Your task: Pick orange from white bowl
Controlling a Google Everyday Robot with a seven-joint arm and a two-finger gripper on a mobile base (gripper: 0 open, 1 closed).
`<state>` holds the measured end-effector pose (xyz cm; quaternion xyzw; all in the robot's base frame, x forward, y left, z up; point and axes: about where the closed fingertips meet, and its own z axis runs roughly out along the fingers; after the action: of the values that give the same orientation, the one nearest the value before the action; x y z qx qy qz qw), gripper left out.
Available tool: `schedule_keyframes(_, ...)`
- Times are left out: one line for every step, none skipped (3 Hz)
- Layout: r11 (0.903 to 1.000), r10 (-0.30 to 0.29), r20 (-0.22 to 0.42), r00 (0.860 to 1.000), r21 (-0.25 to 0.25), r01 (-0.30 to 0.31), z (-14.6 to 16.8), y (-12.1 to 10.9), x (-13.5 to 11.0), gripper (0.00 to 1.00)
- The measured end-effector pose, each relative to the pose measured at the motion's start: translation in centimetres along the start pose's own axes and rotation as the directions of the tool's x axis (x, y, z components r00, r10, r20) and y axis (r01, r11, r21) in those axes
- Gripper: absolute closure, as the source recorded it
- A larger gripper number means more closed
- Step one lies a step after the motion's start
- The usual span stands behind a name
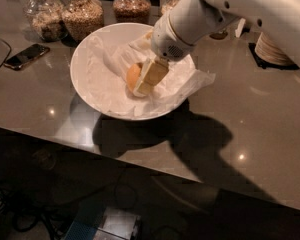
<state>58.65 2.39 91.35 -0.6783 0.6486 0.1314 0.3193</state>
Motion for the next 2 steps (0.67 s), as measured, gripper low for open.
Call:
schedule_keyframes(0.9995, 0.029, 0.039, 0.999, 0.012, -0.029, 1.2, -0.1, 0.4, 0.22)
schedule_keyframes(0.9995, 0.031, 0.061, 0.998, -0.005, -0.03, 2.5, -0.5, 0.2, 0.13)
